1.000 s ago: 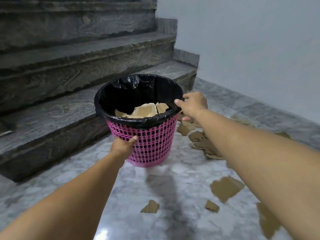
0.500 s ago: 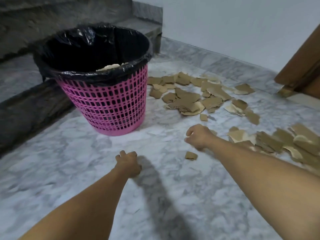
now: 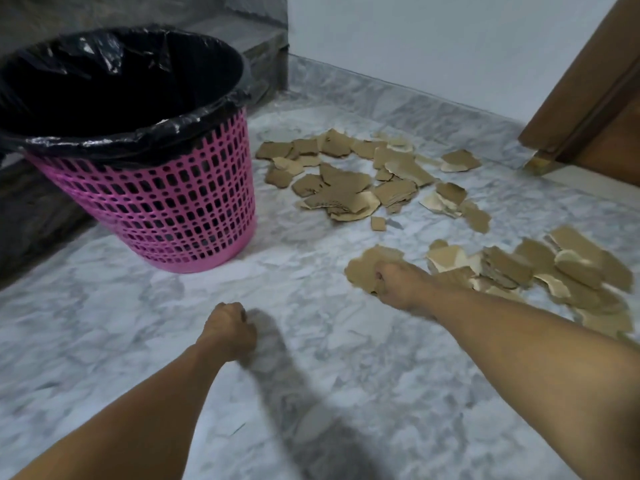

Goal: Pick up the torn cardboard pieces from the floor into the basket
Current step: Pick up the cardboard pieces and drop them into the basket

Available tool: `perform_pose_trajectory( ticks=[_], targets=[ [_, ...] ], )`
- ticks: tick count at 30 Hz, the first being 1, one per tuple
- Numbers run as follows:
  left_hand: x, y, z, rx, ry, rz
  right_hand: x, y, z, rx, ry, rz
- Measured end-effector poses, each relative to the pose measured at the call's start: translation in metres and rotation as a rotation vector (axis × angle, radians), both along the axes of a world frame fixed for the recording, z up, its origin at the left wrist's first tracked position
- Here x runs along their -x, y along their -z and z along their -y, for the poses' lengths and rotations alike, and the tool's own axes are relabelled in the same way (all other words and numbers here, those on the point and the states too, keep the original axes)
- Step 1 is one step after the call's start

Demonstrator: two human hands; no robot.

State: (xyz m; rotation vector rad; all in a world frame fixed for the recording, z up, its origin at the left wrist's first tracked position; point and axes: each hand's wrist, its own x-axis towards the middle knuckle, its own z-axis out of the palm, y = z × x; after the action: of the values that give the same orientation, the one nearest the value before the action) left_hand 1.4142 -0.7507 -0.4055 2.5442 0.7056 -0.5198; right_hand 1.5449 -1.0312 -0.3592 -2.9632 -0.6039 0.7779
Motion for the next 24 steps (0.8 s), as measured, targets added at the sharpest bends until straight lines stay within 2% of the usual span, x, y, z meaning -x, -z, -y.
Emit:
perform_pose_trajectory(
  ticks=[4,8,14,18,22,24],
  targets=[
    [-0.039,-0.017,0.041,0.098,-0.026,0.056,-0.049,-0.029,0.053,0.061,0.079,-0.008],
    [-0.086,-0.042,0.103,0.188,0.047,0.131,-0.079,-0.036,0.112,0.059,0.185,-0.056],
    [-0.139,-0.054,0.182,0.146,0.154,0.15,-0.092,-0.024,0.173,0.009,0.258,-0.129],
    [-0.162,-0.046,0.205,0.079,0.238,0.056,-0.101,-0.021,0.19,-0.032,0.258,-0.171],
    [-0.182,-0.031,0.214,-0.052,0.352,-0.042,-0.113,-0.014,0.206,-0.122,0.369,-0.14],
    [-0.186,-0.024,0.219,-0.074,0.3,-0.075,-0.115,-0.01,0.22,-0.125,0.441,-0.104]
  ],
)
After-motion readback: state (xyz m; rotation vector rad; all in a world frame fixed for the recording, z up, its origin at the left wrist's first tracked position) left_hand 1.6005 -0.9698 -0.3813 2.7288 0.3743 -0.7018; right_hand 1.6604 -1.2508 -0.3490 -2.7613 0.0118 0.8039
